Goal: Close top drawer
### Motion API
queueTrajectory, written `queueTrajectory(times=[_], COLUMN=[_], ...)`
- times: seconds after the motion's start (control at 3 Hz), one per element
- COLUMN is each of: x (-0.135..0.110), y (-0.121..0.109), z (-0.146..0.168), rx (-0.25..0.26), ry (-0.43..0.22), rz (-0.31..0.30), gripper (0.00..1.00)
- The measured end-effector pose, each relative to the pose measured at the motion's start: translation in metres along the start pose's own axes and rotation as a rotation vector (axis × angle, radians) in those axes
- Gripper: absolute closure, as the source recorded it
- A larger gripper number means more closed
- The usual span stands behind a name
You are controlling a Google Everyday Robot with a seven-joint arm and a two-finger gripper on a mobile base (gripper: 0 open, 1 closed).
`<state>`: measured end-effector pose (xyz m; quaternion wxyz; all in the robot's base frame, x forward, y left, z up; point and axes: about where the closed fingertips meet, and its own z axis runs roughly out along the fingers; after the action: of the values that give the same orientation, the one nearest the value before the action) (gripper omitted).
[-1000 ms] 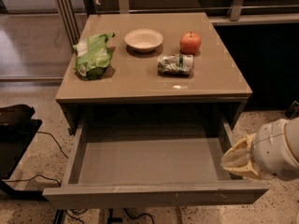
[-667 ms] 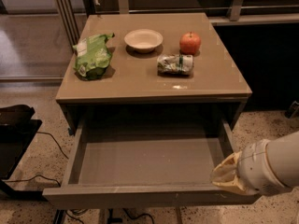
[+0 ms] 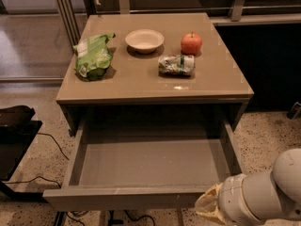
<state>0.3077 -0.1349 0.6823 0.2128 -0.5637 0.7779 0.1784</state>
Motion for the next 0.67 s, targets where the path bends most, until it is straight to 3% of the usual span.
queueTrajectory(times=[0.33, 0.67], x=[0.0091, 0.0098], y=[0.0088, 0.0085], z=[0.0262, 0.0271], rx=[-0.015, -0.012], ry=[-0.007, -0.006], rz=[0.013, 0.013], gripper=[1.0, 0.81])
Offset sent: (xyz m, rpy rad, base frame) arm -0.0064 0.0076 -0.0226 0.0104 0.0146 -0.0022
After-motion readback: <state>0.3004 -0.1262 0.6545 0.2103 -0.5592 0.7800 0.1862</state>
